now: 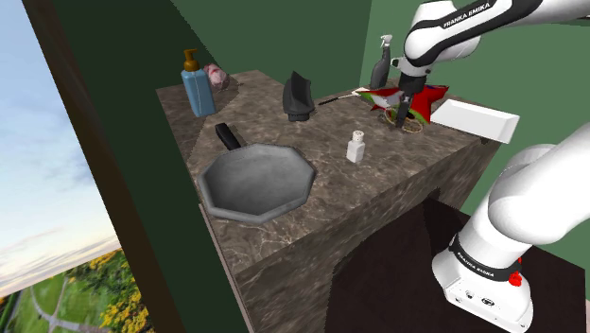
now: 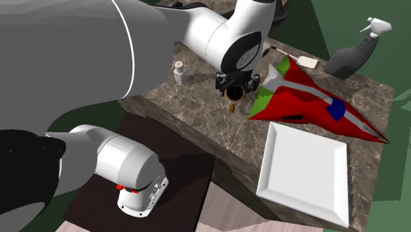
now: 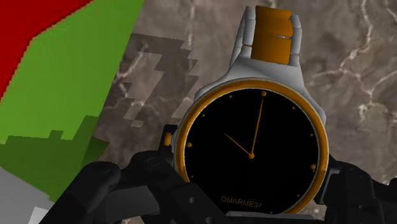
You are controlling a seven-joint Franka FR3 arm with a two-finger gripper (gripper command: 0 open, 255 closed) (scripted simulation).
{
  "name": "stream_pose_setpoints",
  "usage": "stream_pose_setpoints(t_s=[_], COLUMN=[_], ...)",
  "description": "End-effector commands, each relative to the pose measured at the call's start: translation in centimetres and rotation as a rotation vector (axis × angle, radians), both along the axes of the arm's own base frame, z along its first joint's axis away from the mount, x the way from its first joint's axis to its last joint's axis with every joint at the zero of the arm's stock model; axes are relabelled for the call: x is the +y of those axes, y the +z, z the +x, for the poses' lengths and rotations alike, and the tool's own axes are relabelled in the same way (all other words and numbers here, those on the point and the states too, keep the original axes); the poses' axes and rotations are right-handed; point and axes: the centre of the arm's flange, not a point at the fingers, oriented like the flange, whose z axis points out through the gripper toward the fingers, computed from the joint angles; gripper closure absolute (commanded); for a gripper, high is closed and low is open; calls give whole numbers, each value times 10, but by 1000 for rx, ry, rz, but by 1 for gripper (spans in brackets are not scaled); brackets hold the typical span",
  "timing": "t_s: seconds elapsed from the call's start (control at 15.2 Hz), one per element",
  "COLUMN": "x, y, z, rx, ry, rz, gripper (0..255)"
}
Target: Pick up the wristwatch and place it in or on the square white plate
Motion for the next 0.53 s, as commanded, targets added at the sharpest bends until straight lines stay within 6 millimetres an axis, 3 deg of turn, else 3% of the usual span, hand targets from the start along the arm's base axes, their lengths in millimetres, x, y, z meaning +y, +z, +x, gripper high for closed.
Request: stream_pose_setpoints(t_s=[0.0, 0.46], x=[0, 0], y=[11, 48], z=[1, 1], rx=[0, 0], ry=[0, 0], rz=[0, 0], gripper=[255, 255])
